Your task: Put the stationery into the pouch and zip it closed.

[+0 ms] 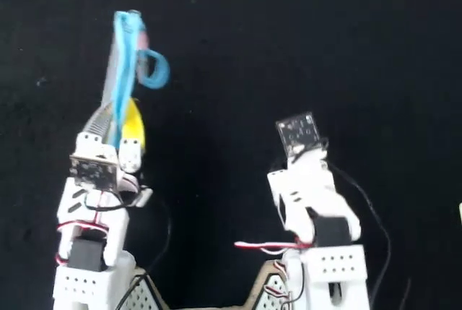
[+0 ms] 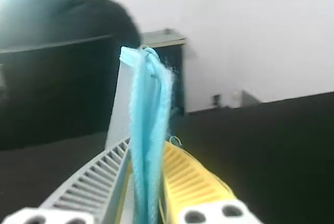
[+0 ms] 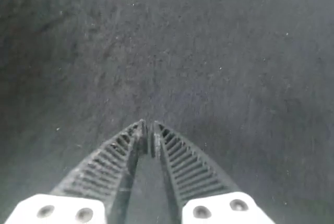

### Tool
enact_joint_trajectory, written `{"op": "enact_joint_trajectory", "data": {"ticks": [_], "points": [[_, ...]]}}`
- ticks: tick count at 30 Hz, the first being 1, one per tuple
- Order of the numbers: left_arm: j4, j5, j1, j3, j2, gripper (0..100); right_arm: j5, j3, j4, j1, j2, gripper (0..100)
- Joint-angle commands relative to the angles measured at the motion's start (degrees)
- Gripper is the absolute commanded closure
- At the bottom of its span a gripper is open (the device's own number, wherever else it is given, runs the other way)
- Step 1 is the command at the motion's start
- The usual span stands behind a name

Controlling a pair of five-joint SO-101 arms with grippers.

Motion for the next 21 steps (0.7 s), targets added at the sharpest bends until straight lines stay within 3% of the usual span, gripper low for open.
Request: {"op": "enact_joint_trajectory", "data": {"ticks": [1, 11, 16, 21], "points": [[-1.23, 0.18, 4.00, 1.80, 0.70, 97, -0.26, 3.38, -1.41, 0.62, -9.36, 98.7], [0.97, 0.35, 9.71, 3.82, 1.41, 96, -0.18, 9.19, 4.92, 0.44, -24.75, 98.7], [6.59, 0.70, 14.90, 2.86, 8.18, 81, -0.18, 9.36, 4.57, 0.44, -24.66, 98.7], [2.81, 1.93, 16.48, 3.30, 16.62, 85, -0.18, 10.15, 3.96, 0.44, -24.66, 98.7]]}}
